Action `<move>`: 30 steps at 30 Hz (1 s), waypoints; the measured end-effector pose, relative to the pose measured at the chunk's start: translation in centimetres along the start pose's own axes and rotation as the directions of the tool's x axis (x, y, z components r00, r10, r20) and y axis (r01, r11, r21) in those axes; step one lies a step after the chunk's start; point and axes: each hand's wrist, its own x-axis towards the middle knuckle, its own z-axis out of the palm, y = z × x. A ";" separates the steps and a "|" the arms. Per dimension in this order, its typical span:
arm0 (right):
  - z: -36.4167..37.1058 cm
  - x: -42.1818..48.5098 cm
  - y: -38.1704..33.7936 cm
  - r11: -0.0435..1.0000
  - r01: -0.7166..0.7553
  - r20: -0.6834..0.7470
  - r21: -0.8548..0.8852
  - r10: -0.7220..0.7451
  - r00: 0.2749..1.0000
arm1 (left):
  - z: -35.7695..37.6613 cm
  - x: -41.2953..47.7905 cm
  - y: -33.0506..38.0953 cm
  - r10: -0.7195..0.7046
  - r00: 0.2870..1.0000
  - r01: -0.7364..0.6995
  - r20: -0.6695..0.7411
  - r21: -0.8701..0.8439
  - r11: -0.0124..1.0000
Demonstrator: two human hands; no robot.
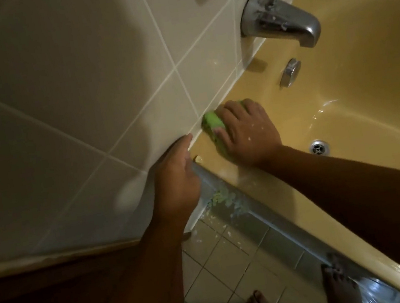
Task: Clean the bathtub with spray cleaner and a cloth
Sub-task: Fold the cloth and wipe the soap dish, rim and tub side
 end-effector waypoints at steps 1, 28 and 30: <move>0.0 0.0 -0.7 0.998 -0.067 -0.007 0.002 0.067 0.998 | -0.1 -0.5 -0.5 -0.002 1.000 0.003 -0.017 0.012 1.000; -0.6 -14.3 -1.2 0.978 -0.204 0.148 0.046 0.195 0.970 | 8.0 1.5 1.6 0.147 0.973 -0.213 0.180 0.431 0.877; -1.3 -15.6 -0.3 0.961 -0.271 0.127 0.059 0.262 0.957 | 8.3 -0.2 1.8 0.150 0.967 -0.232 0.206 0.471 0.851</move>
